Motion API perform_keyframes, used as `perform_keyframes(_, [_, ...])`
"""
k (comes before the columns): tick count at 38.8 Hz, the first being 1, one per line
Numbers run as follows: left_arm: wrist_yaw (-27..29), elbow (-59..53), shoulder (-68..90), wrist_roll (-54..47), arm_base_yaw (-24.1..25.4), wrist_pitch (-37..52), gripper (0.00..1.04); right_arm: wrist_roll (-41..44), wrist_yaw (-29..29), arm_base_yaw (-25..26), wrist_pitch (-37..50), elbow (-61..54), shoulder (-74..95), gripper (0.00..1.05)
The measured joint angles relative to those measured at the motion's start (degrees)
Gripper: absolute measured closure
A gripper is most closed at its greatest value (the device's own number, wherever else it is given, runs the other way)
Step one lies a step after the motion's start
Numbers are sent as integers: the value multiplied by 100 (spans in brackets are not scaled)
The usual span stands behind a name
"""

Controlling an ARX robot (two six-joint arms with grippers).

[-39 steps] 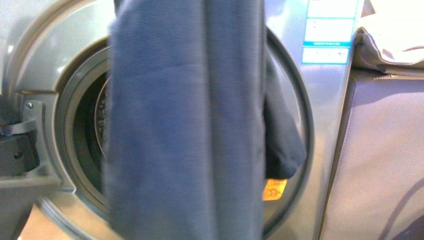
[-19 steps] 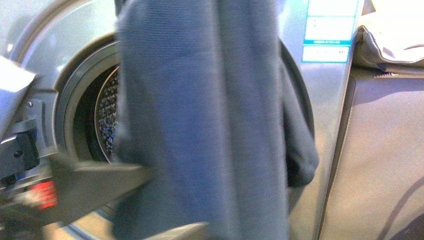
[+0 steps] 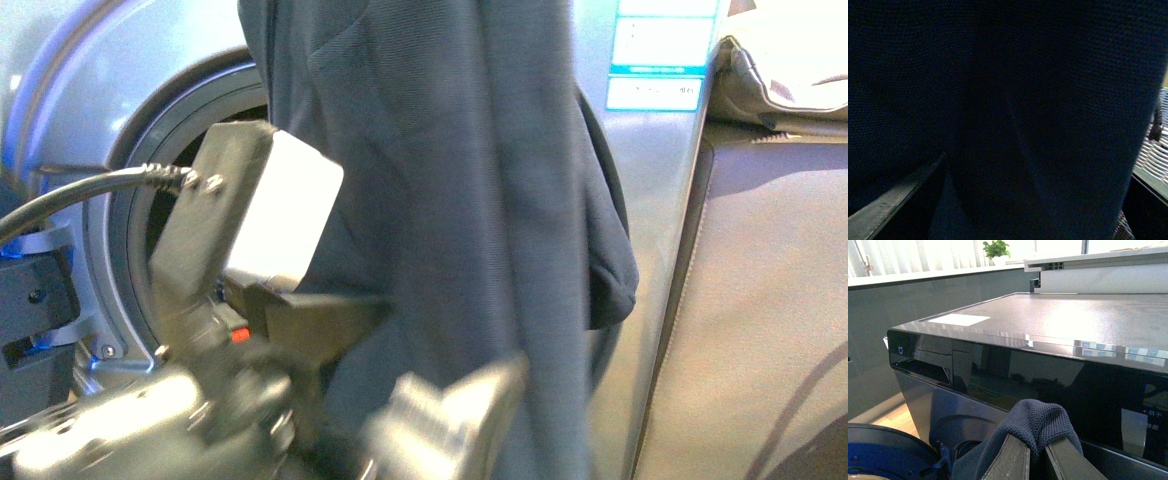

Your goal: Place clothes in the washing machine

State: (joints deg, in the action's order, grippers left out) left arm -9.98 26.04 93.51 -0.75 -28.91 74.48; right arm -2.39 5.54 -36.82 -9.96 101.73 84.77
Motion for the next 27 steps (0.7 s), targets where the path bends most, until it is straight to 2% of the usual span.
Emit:
perform_keyframes(9, [538,177,13,35,-273,-315,7,2,2,0,0,0,0,102])
perform_keyframes(19, [1451,522,192,83,-651,-678,7,0,2,0,0,0,0,102])
perform_keyframes(25, [2505,988,407,105,-879,-1172,7,2,2,0,0,0,0,102])
perform_keyframes(27, [2647,1060,435,125,-887,-1255,7,0,2,0,0,0,0,102])
